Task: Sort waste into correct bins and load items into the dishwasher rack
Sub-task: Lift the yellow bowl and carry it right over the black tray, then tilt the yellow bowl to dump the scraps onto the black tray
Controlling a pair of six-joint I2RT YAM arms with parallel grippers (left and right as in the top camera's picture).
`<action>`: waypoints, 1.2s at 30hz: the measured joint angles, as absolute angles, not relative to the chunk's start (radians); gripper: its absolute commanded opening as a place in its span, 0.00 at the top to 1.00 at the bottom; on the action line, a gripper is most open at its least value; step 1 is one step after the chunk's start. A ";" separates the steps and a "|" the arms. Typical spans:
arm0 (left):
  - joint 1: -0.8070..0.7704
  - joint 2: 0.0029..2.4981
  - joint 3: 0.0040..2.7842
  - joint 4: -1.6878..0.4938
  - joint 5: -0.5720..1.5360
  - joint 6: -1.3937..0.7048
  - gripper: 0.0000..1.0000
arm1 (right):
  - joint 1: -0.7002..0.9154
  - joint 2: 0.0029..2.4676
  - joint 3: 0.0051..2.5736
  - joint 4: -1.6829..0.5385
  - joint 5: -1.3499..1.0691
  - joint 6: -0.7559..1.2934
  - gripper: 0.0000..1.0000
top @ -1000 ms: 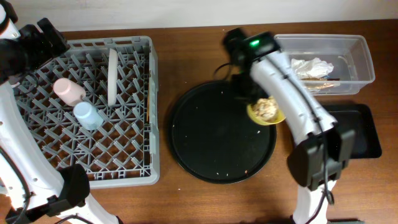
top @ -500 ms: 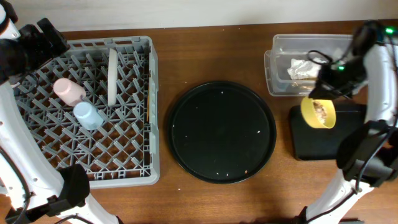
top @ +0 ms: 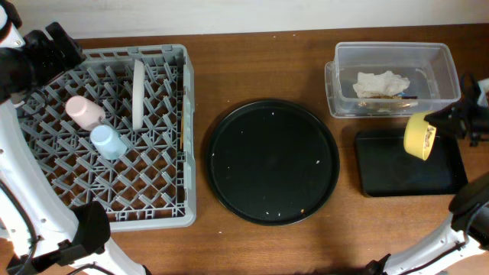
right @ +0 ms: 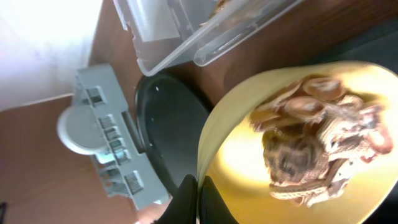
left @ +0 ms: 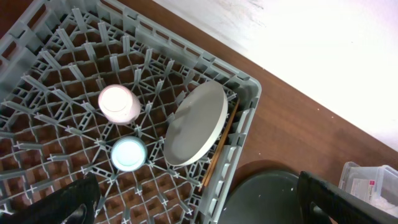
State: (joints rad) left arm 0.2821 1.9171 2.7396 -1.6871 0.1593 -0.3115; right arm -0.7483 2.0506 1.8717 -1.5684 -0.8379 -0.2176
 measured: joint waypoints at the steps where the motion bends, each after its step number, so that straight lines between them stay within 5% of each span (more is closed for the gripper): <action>1: 0.282 1.917 2.740 -1.687 0.160 -0.311 0.01 | -0.761 2.051 1.849 -1.553 -0.856 -0.222 0.96; 20: 0.282 1.917 2.740 -1.687 0.159 -0.311 0.01 | -0.929 2.068 1.602 -1.468 -1.238 -0.344 0.96; 36: 0.282 1.917 2.740 -1.687 0.159 -0.311 0.01 | -0.930 2.085 1.601 -1.450 -1.263 -0.286 0.96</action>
State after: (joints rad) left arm 0.2821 1.9171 2.7399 -1.6871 0.1593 -0.3115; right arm -0.9298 2.0846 1.6009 -1.4498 -1.2629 -0.2855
